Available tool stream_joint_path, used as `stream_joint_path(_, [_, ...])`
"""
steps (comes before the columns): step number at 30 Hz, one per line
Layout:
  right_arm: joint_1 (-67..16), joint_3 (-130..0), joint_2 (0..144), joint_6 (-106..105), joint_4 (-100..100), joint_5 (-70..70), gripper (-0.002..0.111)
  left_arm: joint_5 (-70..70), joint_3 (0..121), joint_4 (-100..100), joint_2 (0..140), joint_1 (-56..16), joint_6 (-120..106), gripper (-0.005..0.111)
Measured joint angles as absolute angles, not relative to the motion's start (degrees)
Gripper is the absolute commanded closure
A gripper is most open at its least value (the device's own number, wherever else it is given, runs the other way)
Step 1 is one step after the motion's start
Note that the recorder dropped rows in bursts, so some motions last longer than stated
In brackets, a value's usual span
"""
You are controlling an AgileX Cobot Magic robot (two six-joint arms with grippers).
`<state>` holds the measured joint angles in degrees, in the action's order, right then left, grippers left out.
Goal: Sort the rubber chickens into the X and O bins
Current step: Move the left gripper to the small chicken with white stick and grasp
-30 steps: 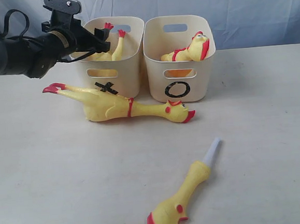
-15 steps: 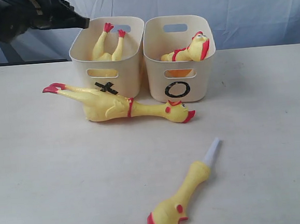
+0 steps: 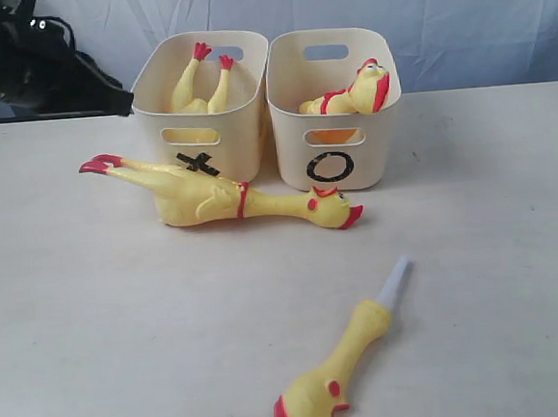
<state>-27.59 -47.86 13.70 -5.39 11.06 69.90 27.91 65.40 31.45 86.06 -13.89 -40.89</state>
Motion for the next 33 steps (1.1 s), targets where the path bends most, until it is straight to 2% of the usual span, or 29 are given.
stream_joint_path(6, [-27.59, -47.86, 13.7, -5.39, 11.06, 70.01, 0.109, 36.26, 59.12, 42.86, 80.79, -16.43, -51.59, 0.107])
stream_joint_path(12, [-27.59, -47.86, 13.7, -5.39, 11.64, 70.01, 0.109, 36.3, 53.15, 43.96, 79.5, -28.0, -52.75, 0.107])
stream_joint_path(18, [-27.59, -47.86, 13.7, -5.28, 11.96, 70.01, 0.109, 29.72, 48.18, 43.57, 80.72, -39.97, -52.88, 0.106])
stream_joint_path(22, [-27.59, -47.86, 13.7, -5.28, 12.18, 70.01, 0.109, 25.19, 47.44, 43.68, 84.43, -45.51, -52.88, 0.094])
stream_joint_path(29, [-27.59, -47.86, 13.7, -5.28, 12.4, 70.01, 0.109, 18.85, 47.44, 46.16, 92.55, -50.92, -52.88, 0.052])
stream_joint_path(31, [-27.59, -47.86, 13.7, -5.28, 12.4, 70.01, 0.109, 17.19, 47.44, 47.28, 94.49, -51.8, -52.88, 0.045])
stream_joint_path(33, [-27.59, -47.86, 13.7, -5.28, 12.4, 70.01, 0.109, 14.75, 47.44, 49.62, 96.29, -52.54, -52.88, 0.042])
